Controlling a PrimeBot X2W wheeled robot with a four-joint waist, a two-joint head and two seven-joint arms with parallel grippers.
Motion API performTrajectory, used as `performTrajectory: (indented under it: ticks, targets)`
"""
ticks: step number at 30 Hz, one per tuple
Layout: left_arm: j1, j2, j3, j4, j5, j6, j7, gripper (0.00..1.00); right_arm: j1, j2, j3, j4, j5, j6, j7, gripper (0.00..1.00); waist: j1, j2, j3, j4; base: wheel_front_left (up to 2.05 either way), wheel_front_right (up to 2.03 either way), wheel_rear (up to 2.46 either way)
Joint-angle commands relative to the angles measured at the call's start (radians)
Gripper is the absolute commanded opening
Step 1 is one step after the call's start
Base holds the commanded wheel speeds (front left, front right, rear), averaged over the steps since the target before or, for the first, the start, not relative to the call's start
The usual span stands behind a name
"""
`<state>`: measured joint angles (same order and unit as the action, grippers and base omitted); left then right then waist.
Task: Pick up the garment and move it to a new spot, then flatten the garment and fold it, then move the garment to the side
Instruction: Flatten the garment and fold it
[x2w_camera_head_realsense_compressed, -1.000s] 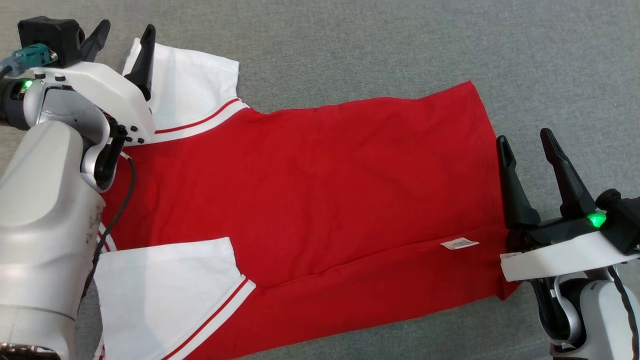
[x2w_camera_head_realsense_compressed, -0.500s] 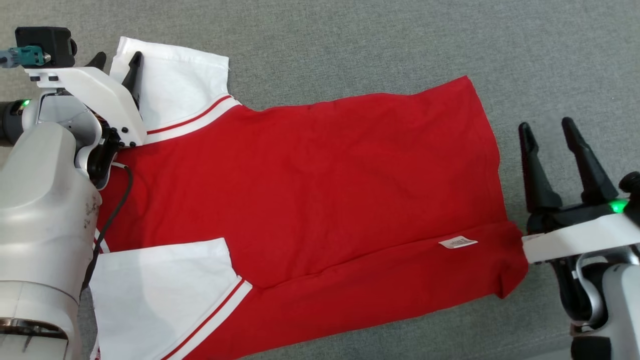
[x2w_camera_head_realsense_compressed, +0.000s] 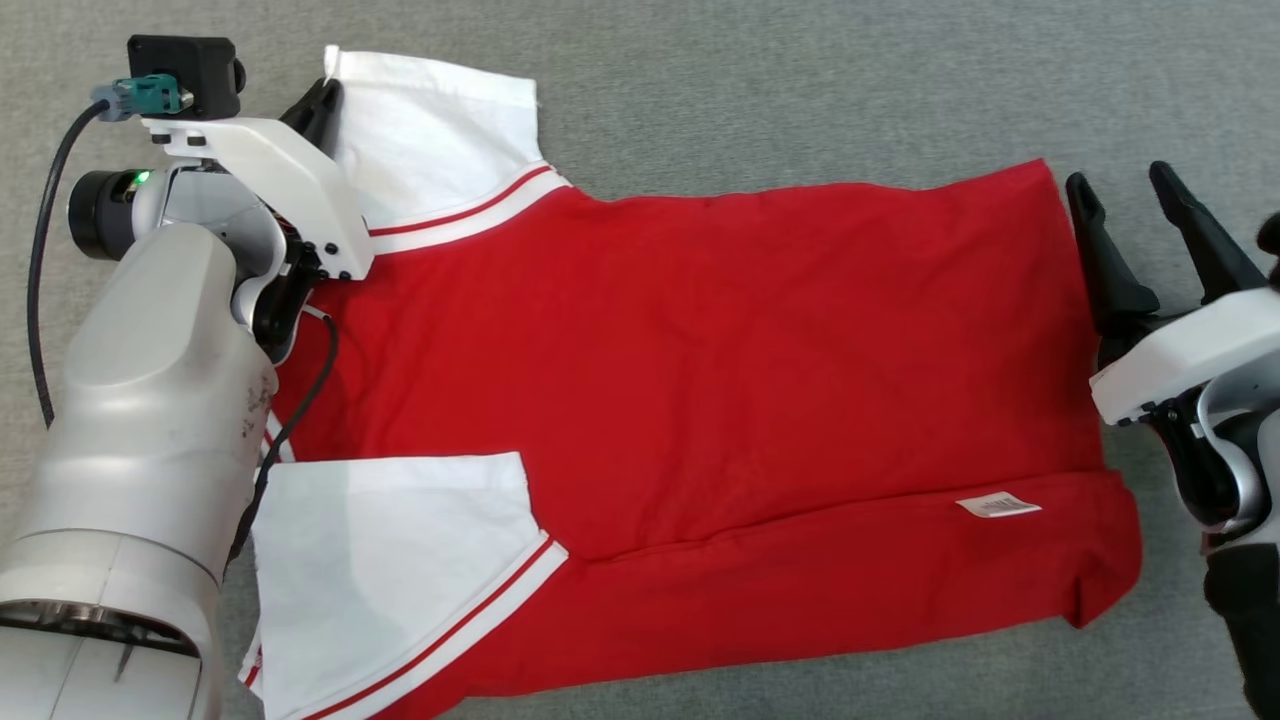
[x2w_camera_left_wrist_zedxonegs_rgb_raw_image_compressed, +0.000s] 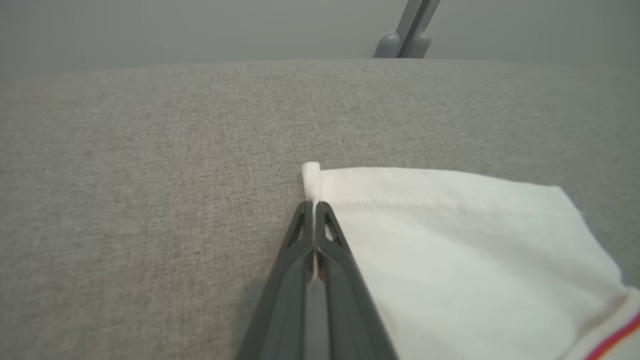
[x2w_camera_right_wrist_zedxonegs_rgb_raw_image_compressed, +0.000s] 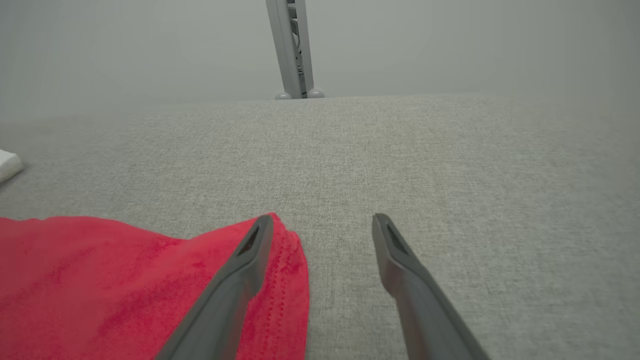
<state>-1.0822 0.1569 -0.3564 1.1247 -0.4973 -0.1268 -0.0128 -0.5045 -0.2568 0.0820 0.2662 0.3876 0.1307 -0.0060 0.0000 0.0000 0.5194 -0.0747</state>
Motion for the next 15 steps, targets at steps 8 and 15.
performTrajectory:
  ticks: [8,15]
  targets:
    - [-0.032,-0.013,-0.038,0.002,-0.031,-0.003,-0.046,0.0,-0.099,-0.09,0.125,0.125,0.08,0.0,0.126,1.0,0.0,0.0,0.007,0.041,0.0,0.0,0.0]
    - [-0.039,-0.002,-0.086,-0.035,-0.076,-0.004,-0.074,0.0,-0.144,-0.152,0.265,0.167,0.183,0.0,0.241,0.0,0.0,0.0,0.001,0.054,0.0,0.0,0.0]
